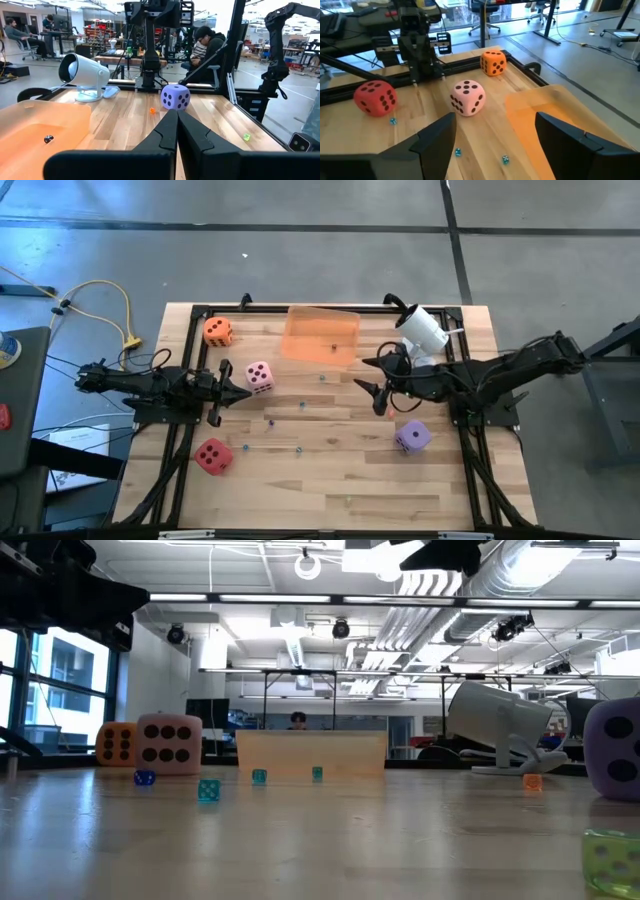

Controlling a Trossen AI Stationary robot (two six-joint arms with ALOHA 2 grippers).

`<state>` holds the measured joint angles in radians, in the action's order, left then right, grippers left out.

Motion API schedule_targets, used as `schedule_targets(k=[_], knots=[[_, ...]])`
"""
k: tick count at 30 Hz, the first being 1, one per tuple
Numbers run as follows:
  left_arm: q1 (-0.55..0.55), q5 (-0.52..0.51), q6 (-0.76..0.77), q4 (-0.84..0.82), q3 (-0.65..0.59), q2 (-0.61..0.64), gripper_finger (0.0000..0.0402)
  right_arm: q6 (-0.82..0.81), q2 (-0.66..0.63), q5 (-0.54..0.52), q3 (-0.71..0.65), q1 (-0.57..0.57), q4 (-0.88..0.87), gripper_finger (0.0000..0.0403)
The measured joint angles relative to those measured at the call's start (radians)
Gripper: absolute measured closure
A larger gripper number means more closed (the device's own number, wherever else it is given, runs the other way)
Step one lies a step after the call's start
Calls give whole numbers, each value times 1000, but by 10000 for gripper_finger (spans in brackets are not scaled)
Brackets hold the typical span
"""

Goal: Pick & Place Dice
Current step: Put the large blue dice in the orange bin

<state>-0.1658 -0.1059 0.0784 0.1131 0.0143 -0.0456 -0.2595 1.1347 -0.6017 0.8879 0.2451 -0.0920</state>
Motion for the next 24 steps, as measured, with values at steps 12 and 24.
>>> schedule_targets(k=[12,24], knots=[[0,0,0,0,0,0,401,-2,0,39,0,-5,2,16],[0,0,0,0,0,0,401,-1,-22,86,0,23,-54,14]])
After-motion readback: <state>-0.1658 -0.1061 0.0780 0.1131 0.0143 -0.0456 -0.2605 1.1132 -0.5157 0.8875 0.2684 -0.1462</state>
